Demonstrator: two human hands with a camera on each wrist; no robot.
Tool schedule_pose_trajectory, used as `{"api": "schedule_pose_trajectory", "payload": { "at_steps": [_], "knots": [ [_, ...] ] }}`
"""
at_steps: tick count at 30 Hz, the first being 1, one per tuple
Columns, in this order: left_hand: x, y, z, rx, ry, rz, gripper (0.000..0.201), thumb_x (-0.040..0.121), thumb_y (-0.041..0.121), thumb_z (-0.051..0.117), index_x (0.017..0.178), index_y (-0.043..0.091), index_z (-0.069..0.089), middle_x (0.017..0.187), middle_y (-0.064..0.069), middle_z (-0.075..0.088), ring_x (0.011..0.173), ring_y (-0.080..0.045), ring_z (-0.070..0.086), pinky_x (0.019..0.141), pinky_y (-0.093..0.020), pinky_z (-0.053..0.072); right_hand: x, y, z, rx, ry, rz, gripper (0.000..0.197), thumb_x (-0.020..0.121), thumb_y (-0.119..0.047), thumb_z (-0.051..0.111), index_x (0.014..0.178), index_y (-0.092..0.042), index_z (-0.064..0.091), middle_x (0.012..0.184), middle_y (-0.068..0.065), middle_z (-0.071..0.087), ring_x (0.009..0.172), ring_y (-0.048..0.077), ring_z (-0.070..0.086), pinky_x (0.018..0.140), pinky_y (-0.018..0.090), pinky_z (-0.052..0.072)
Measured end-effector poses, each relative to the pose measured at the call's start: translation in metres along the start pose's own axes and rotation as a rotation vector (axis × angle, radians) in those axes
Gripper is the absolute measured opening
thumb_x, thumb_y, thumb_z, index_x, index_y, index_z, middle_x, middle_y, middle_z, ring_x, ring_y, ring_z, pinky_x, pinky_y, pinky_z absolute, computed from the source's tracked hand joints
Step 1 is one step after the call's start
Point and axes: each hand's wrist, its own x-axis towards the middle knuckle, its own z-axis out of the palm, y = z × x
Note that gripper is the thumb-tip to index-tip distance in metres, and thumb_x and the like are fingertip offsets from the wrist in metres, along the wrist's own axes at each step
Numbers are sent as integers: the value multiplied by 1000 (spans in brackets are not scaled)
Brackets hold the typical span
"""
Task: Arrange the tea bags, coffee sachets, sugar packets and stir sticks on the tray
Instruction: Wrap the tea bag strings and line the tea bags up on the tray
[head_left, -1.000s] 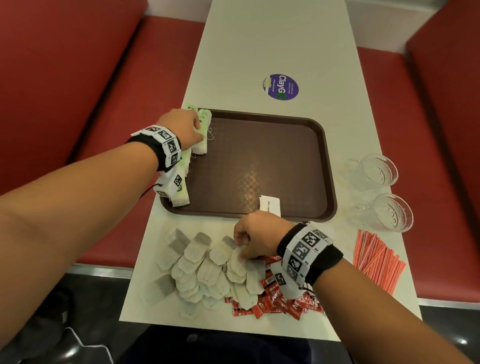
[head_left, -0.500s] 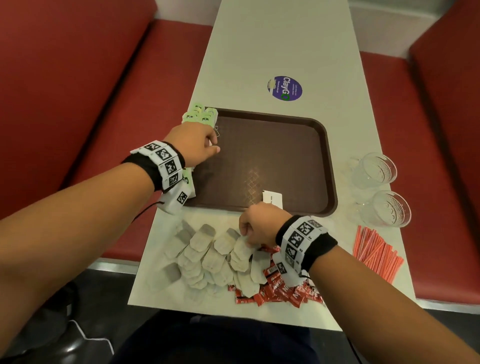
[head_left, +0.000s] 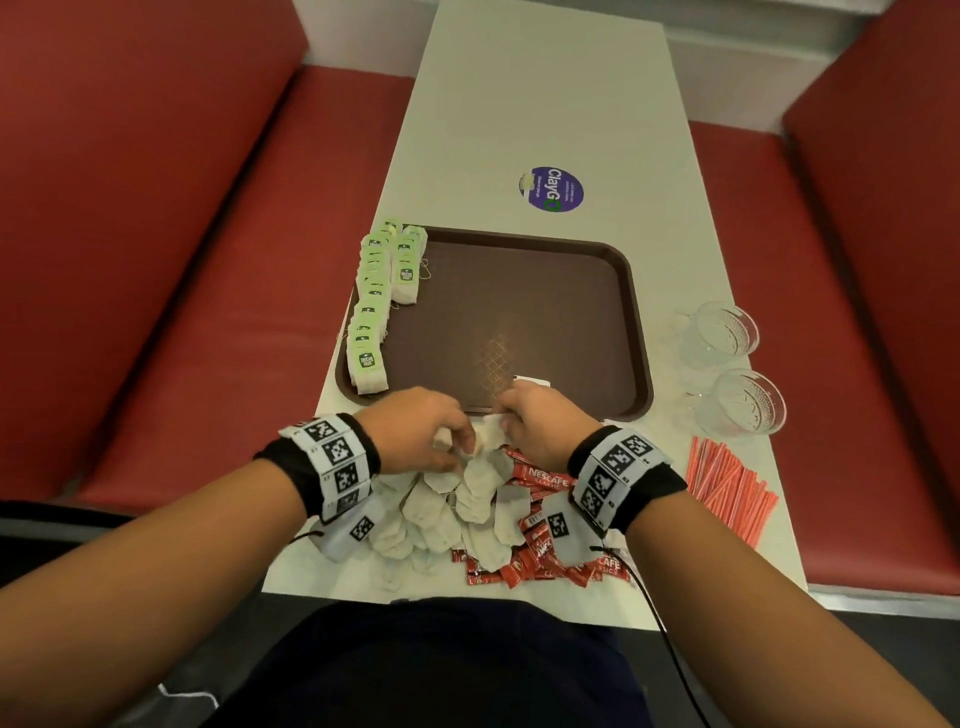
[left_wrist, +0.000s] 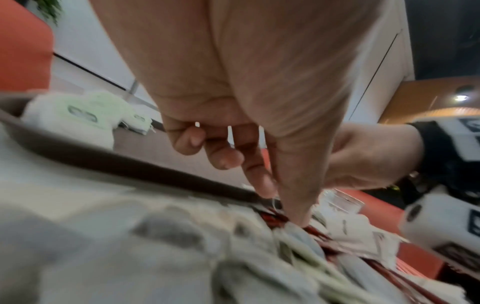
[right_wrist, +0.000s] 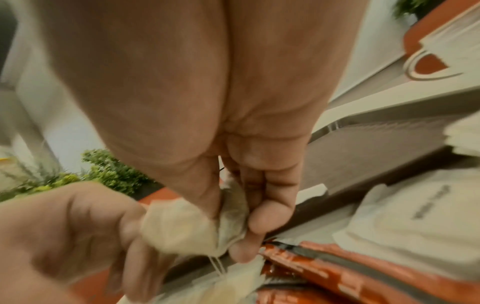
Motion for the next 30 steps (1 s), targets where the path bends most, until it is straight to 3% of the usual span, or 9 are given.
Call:
{"api": "schedule_pose_trajectory", "payload": {
  "at_steps": [3,6,9,15,18,21,24,27,30],
  "knots": [
    [7,15,16,13,-63,51,32,76,32,79,106,35,71,114,18,61,92,-2,56,79,-27,48,-10,4,1,113,80,69,23,96,-4,46,98,-22,59,91,-2,63,82,17,60,68,28,46],
    [13,18,24,70,-128,80,36,75,36,79,110,34,71,125,14,60,108,-11,58,89,-36,51,-18,7,2,229,121,108,25,98,-5,39,104,-24,54,68,-5,54,55,10,48,52,25,39],
    [16,21,21,155,-168,90,37,79,40,77,115,35,70,131,13,57,116,-13,53,94,-35,47,-25,8,0,380,109,162,24,99,-10,38,110,-21,55,61,-6,49,43,5,39,45,22,34],
    [16,24,14,223,-160,186,23,87,38,67,108,33,75,127,14,63,109,-14,59,84,-37,51,-36,10,0,363,34,129,21,80,-25,68,99,-26,57,89,1,64,75,25,61,71,41,53],
    [15,20,11,215,-95,223,19,92,35,63,102,29,77,121,12,67,106,-16,61,82,-35,51,-34,14,4,318,7,118,29,75,-29,77,95,-29,56,81,-2,59,67,17,53,65,36,50],
    [14,17,4,123,-20,161,16,95,33,60,102,26,73,111,10,66,101,-13,58,87,-34,47,-31,17,6,265,-21,92,36,70,-38,84,96,-32,60,96,-7,63,86,12,59,76,31,51],
    [11,16,-9,-46,92,122,11,96,34,60,97,26,68,97,11,64,83,-8,56,80,-34,49,-25,14,9,230,33,33,23,77,-36,79,95,-31,65,98,-7,67,91,12,61,81,32,51],
    [10,15,-29,-138,126,105,8,97,29,61,94,24,67,91,11,63,83,-10,60,79,-37,50,-14,9,6,206,129,-40,2,87,-25,69,90,-25,69,88,-9,66,84,9,59,76,25,43],
    [7,10,-43,-235,186,59,11,97,34,60,94,26,67,87,10,65,80,-10,61,77,-40,53,-5,6,-4,242,187,-66,20,89,-26,69,77,-38,59,78,-15,62,78,2,56,73,22,42]
  ]
}}
